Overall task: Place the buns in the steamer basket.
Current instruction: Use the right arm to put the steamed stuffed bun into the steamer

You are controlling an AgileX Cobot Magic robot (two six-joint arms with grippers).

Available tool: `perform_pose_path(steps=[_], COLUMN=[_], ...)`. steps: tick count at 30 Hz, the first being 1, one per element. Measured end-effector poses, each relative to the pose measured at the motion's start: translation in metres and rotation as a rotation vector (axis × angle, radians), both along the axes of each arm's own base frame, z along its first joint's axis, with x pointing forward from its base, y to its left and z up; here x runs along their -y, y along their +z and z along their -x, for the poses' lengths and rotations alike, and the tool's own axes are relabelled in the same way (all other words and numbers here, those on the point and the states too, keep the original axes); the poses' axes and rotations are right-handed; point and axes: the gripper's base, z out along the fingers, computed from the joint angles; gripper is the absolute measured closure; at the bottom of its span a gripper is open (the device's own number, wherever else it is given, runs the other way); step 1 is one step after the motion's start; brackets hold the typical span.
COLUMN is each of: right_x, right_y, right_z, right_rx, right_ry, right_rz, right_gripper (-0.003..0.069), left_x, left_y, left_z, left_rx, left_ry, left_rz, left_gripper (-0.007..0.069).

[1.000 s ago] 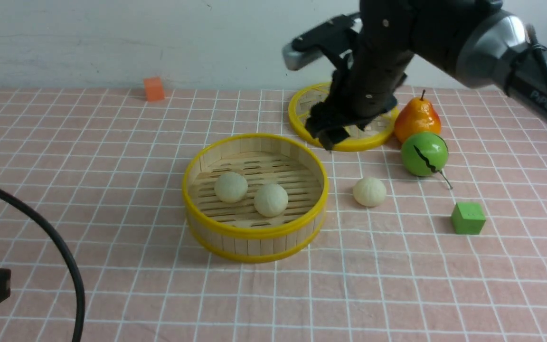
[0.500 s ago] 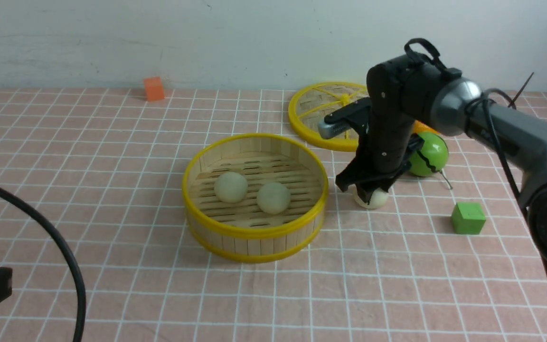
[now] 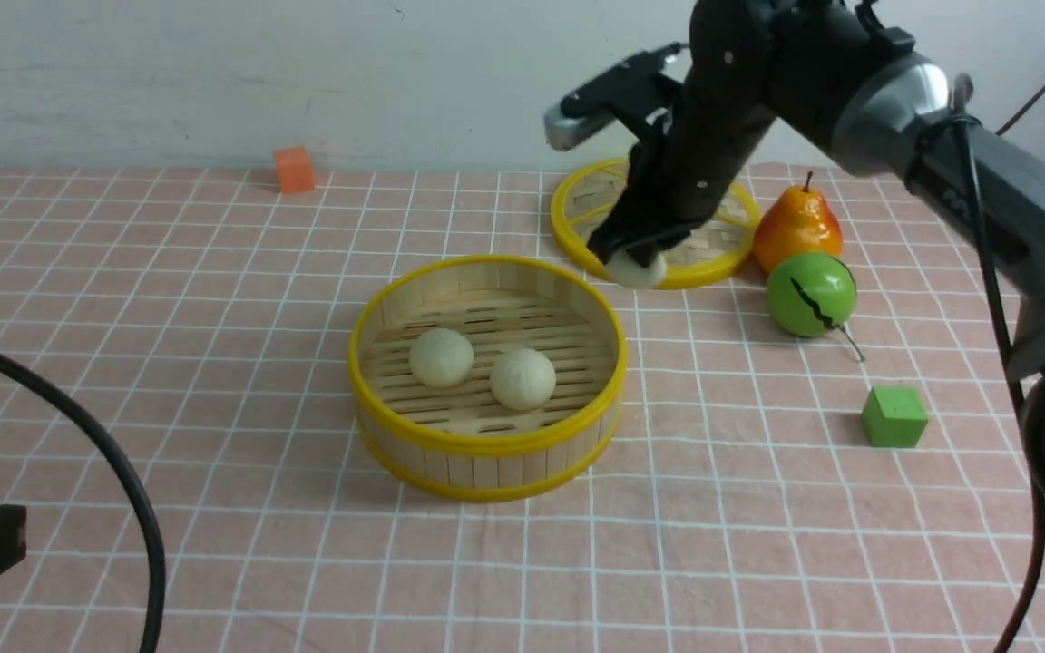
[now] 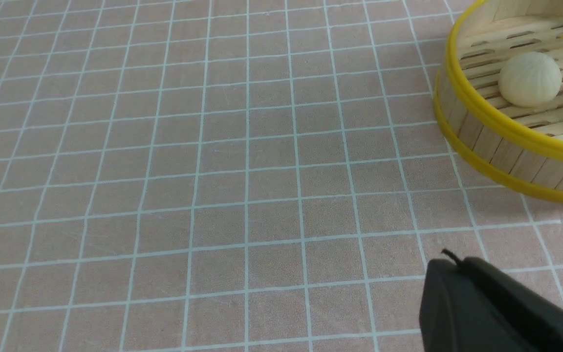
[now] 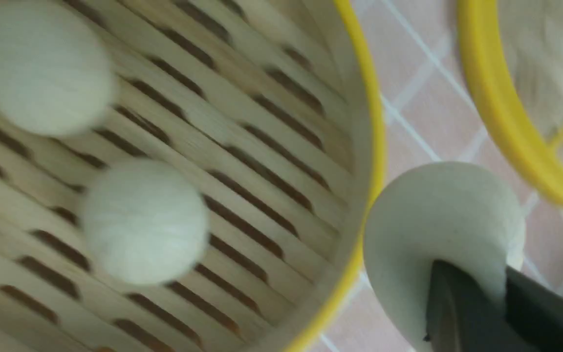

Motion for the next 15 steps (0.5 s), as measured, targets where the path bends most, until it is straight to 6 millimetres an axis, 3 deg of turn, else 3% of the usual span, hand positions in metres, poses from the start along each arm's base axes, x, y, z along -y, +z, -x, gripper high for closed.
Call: perform_pose_path(steps=[4, 9, 14, 15], right_x=[-0.025, -0.043, -0.049, -0.049], right_y=[-0.008, -0.057, -0.082, -0.082], right_z=[0.001, -0.012, -0.015, -0.015], right_rx=[0.052, 0.031, -0.001, -0.001], right_ry=[0.146, 0.177, 0.178, 0.178], right_rz=[-0.046, -0.049, -0.044, -0.044], right_gripper=[0.0643, 0.0595, 0.0373, 0.0362], left_x=[0.000, 0.001, 0.002, 0.002], left_y=[0.000, 0.000, 0.000, 0.000], left_z=[0.000, 0.000, 0.000, 0.000], left_rx=[0.000, -0.006, -0.006, -0.006], left_ry=[-0.001, -0.001, -0.003, -0.003], left_rz=[0.002, 0.019, 0.032, 0.032], left_gripper=[0.0637, 0.0635, 0.0629, 0.0629])
